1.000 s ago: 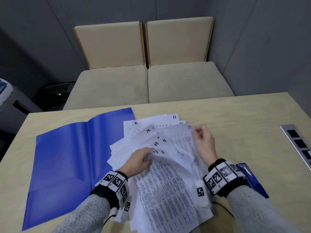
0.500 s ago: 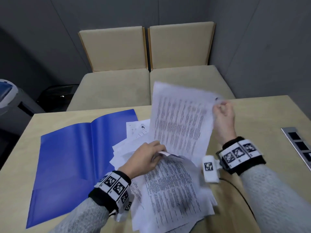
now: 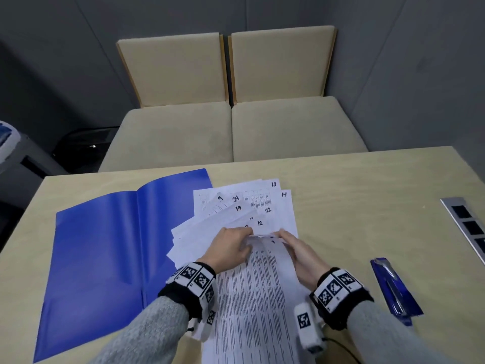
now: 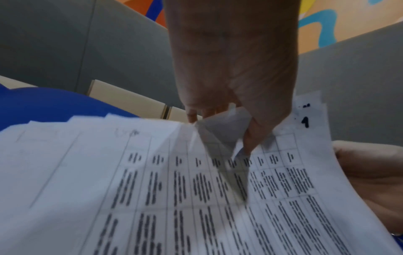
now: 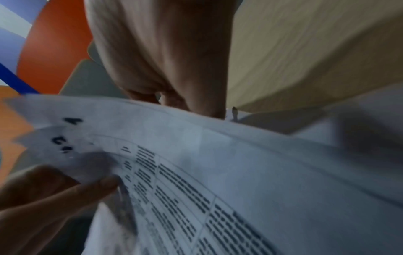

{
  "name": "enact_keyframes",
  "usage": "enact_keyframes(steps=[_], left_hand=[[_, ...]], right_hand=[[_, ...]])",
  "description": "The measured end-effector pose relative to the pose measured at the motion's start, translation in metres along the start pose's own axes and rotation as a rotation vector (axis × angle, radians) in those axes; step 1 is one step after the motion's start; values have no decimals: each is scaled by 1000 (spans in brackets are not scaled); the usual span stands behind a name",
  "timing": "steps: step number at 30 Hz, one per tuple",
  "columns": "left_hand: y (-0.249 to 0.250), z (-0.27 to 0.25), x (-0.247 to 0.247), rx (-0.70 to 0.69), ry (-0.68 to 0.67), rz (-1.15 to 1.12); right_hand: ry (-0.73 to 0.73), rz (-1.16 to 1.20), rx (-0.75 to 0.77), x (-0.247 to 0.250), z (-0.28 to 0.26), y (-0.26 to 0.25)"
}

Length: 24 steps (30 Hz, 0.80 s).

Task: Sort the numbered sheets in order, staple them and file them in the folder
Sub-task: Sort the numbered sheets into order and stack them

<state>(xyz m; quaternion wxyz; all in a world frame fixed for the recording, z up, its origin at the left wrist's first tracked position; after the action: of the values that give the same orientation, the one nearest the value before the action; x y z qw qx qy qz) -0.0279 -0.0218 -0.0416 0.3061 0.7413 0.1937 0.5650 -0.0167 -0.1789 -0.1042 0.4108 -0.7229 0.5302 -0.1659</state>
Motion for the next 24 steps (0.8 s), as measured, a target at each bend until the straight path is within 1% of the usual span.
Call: enact_keyframes(steps=[2,3,4,5,7,8,9,10,11,12,13,14,16,18,20,22,24], left_hand=[[-5,2,-4,70,-1,7],[-8,2,-5,102,7,8],[-10,4,-7,126,10,8],[-11,5,-10,145,-3,12],[-13,8,-17,196,-76,-50],[-15,10,-22,225,-121,-151],[-16,11,-24,250,-138,-296],[-18,14,-24,266,-101,-416],[-23,16,-20,284,-20,-485],[-30,20,-14,295,76,-499],[-38,23,-8,300,162,-452],[-45,25,-4,312,204,-385],[-51,29,-5,338,166,-287],[-55,30,-7,361,126,-281],[-57,30,-5,374,132,-300],[-56,28,-4,349,147,-316],[-50,26,-5,275,135,-308]], right_hand=[[-133,-62,5,-2,-1,1],[-164,-158,0,-1,1,4],[-155,-267,-18,1,2,9],[-106,-377,-23,2,4,13],[19,-501,10,15,18,26],[76,-553,34,26,27,37],[109,-608,58,37,41,52],[133,-671,72,43,44,57],[142,-720,90,41,40,52],[144,-735,120,31,24,34],[143,-770,142,23,12,21],[123,-811,167,13,-3,6],[79,-872,213,3,-16,-6],[74,-893,278,1,-21,-11],[74,-940,333,1,-21,-8],[86,-988,360,0,-21,-4],[136,-992,383,1,-22,-4]])
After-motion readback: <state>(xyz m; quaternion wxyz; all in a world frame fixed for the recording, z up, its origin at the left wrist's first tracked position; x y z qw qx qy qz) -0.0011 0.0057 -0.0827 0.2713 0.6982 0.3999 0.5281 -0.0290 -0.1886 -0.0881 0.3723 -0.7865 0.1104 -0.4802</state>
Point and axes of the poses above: each hand's wrist, its own z-axis towards the middle knuckle, its own x-axis out of the back of the hand, y = z × x, the point moved 6 cm from there along z, towards the middle knuckle, and after that the axes turned 15 degrees about -z, right-handed, at the moved point
